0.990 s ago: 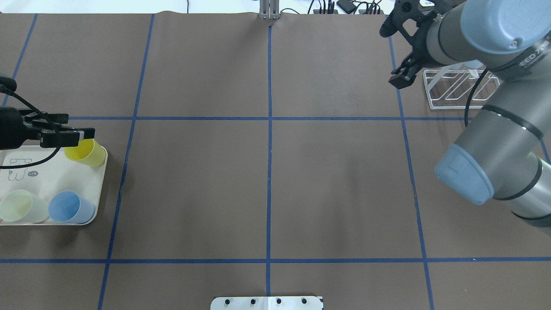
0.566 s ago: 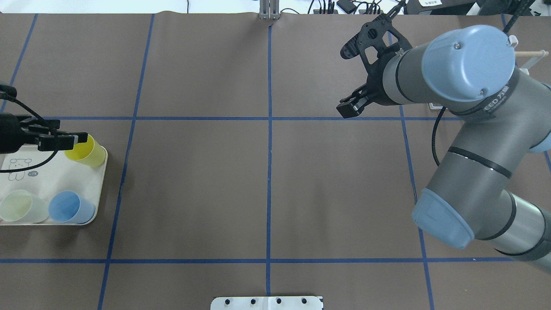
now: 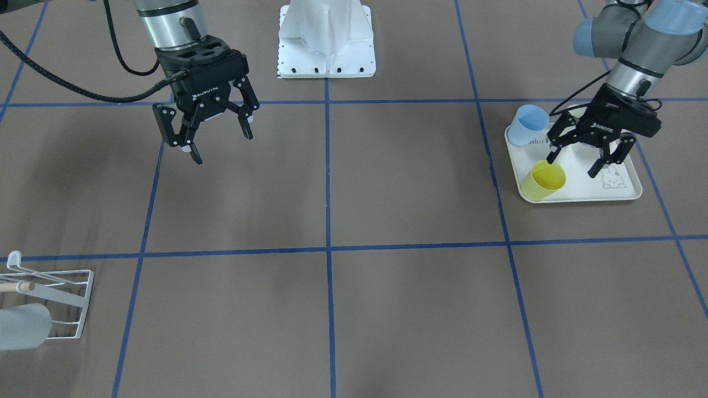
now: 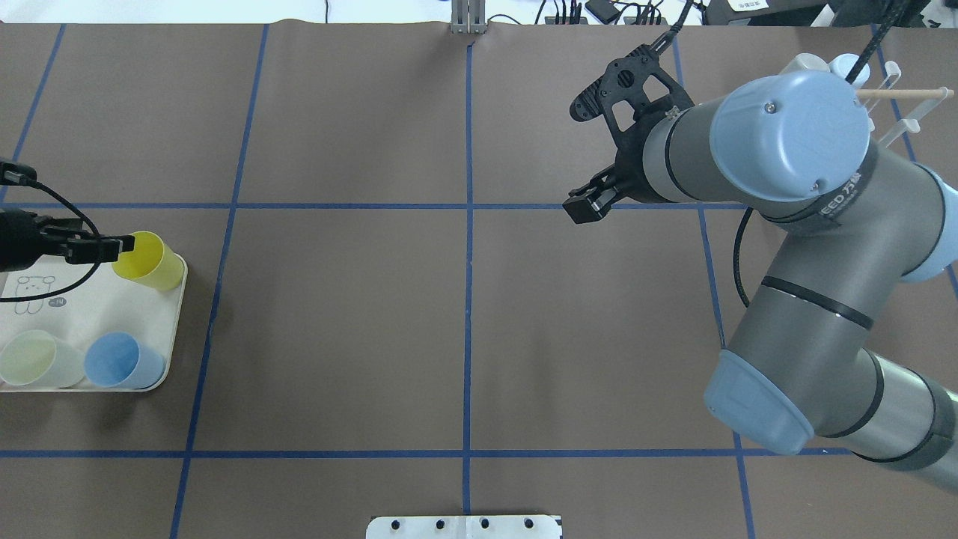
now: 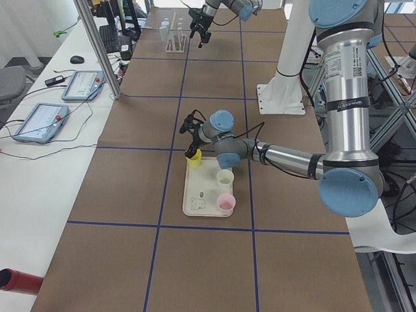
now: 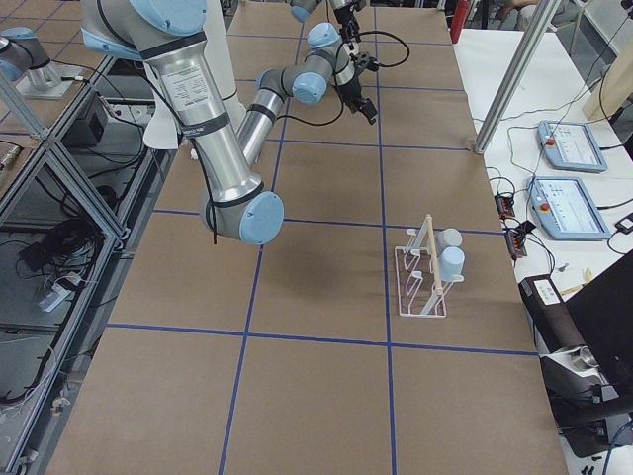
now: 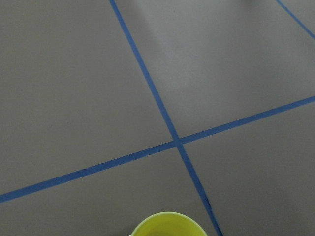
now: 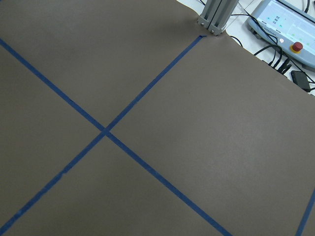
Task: Transfer IKEA cup to right arm and place on rack
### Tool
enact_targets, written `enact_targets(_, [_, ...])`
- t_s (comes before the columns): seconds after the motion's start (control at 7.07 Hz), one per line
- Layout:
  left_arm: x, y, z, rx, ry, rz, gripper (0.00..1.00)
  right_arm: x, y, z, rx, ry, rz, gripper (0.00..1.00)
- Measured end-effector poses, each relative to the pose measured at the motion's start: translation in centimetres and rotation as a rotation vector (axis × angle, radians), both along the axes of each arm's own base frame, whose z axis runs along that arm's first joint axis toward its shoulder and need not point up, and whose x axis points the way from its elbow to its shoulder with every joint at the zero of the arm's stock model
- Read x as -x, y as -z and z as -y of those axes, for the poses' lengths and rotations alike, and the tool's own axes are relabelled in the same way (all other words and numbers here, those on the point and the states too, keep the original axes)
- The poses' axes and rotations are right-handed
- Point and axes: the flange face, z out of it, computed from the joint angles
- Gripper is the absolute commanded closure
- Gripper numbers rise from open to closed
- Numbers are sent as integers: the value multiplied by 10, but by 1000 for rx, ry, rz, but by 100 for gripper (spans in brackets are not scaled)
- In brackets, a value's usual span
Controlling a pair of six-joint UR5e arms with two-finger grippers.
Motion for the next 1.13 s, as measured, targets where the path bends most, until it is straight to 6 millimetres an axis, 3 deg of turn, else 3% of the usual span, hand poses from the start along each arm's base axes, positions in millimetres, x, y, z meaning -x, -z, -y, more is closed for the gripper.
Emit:
enact_targets(0.28, [-4,-17,5,11,16,24,14,2,-1,0,0,1,-4,1])
enact_targets(0.57, [-10,-30,3,-1,8,10,35,2,-1,-1,-1,2,-5,1])
enact_targets(0.85, [-17,-34,-2,-8,-8,0,49,3,-1,-1,-2,4,-7,1])
enact_targets(1.13, [-26,-32,-5,-12,-25,-6,75,3,-1,0,-5,6,-9,1])
